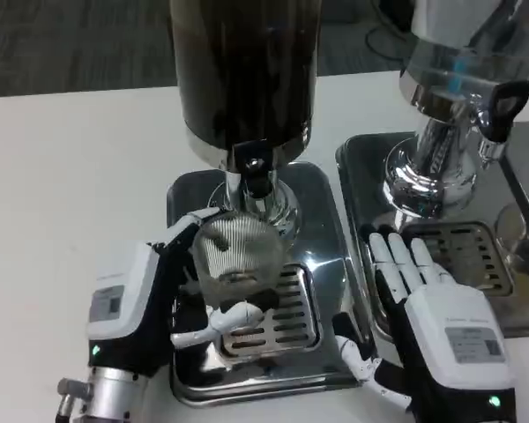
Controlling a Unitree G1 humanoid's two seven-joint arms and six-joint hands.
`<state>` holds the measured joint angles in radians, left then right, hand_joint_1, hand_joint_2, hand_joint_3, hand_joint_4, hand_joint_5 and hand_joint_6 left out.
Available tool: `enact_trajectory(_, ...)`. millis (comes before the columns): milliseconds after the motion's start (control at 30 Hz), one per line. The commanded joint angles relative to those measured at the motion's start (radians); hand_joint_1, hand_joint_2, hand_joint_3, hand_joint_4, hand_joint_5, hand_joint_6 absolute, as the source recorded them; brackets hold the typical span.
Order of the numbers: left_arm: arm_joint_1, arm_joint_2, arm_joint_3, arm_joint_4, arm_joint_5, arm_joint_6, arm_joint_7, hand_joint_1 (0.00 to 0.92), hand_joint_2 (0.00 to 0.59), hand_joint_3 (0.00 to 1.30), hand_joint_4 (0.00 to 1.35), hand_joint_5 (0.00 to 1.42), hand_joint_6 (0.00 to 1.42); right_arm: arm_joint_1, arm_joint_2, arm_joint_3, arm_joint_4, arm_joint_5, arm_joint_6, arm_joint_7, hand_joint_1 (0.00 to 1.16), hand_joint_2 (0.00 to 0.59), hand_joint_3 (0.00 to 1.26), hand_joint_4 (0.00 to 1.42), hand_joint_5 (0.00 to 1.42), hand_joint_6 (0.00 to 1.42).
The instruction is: Grasp the cup under the faucet to collect the drink, then remove the cup.
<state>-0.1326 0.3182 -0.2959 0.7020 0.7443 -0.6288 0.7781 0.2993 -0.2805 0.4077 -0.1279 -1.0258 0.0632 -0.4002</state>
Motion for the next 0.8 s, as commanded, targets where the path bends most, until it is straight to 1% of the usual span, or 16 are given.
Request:
enact_trajectory(33, -0.036, 0.0, -0.056, 0.055, 0.04, 0.0, 0.016, 0.406, 0.126, 0.39, 0.55, 0.81, 0.93, 0.017, 0.006, -0.002, -0.024, -0.007, 0.013, -0.006, 0.33, 0.393, 0.0, 0.0, 0.0, 0.15)
enact_trajectory(200, -0.048, -0.008, -0.094, 0.093, 0.037, 0.003, 0.023, 0.372, 0.119, 0.38, 0.53, 0.79, 0.9, 0.019, 0.004, -0.006, -0.027, -0.005, 0.013, 0.003, 0.33, 0.393, 0.0, 0.0, 0.0, 0.15)
enact_trajectory(267, -0.052, -0.007, -0.11, 0.101, 0.04, 0.006, 0.027, 0.338, 0.114, 0.34, 0.5, 0.74, 0.82, 0.017, 0.0, -0.008, -0.026, -0.001, 0.009, 0.006, 0.33, 0.393, 0.0, 0.0, 0.0, 0.15)
enact_trajectory(300, -0.046, -0.003, -0.114, 0.097, 0.042, 0.01, 0.032, 0.302, 0.108, 0.3, 0.45, 0.68, 0.74, 0.017, 0.0, -0.007, -0.026, -0.002, 0.008, 0.005, 0.33, 0.393, 0.0, 0.0, 0.0, 0.15)
enact_trajectory(367, -0.038, 0.0, -0.12, 0.094, 0.041, 0.014, 0.037, 0.217, 0.077, 0.25, 0.37, 0.6, 0.63, 0.016, 0.0, -0.007, -0.021, 0.005, 0.003, 0.005, 0.33, 0.393, 0.0, 0.0, 0.0, 0.15)
enact_trajectory(433, -0.034, 0.006, -0.122, 0.087, 0.036, 0.016, 0.046, 0.141, 0.071, 0.18, 0.3, 0.54, 0.53, 0.012, -0.005, -0.009, -0.018, 0.009, -0.001, 0.006, 0.33, 0.393, 0.0, 0.0, 0.0, 0.15)
enact_trajectory(500, -0.029, 0.013, -0.122, 0.077, 0.037, 0.023, 0.05, 0.081, 0.06, 0.12, 0.23, 0.48, 0.45, 0.003, -0.009, -0.007, -0.011, 0.007, -0.004, 0.006, 0.33, 0.393, 0.0, 0.0, 0.0, 0.15)
enact_trajectory(567, -0.02, 0.017, -0.113, 0.067, 0.028, 0.027, 0.048, 0.023, 0.043, 0.1, 0.19, 0.45, 0.4, -0.007, -0.013, -0.006, -0.003, 0.012, -0.01, 0.009, 0.33, 0.393, 0.0, 0.0, 0.0, 0.15)
enact_trajectory(667, -0.007, 0.024, -0.102, 0.048, 0.023, 0.032, 0.057, 0.006, 0.035, 0.08, 0.19, 0.45, 0.39, -0.019, -0.019, -0.008, 0.006, 0.018, -0.015, 0.013, 0.33, 0.393, 0.0, 0.0, 0.0, 0.15)
enact_trajectory(733, 0.02, 0.039, -0.091, 0.015, 0.022, 0.031, 0.073, 0.0, 0.031, 0.08, 0.19, 0.45, 0.38, -0.019, -0.022, -0.007, 0.007, 0.017, -0.018, 0.011, 0.33, 0.393, 0.0, 0.0, 0.0, 0.15)
enact_trajectory(800, 0.067, 0.062, -0.062, -0.038, 0.009, 0.024, 0.086, 0.0, 0.03, 0.09, 0.19, 0.45, 0.38, -0.016, -0.024, -0.014, 0.01, 0.026, -0.019, 0.009, 0.33, 0.393, 0.0, 0.0, 0.0, 0.15)
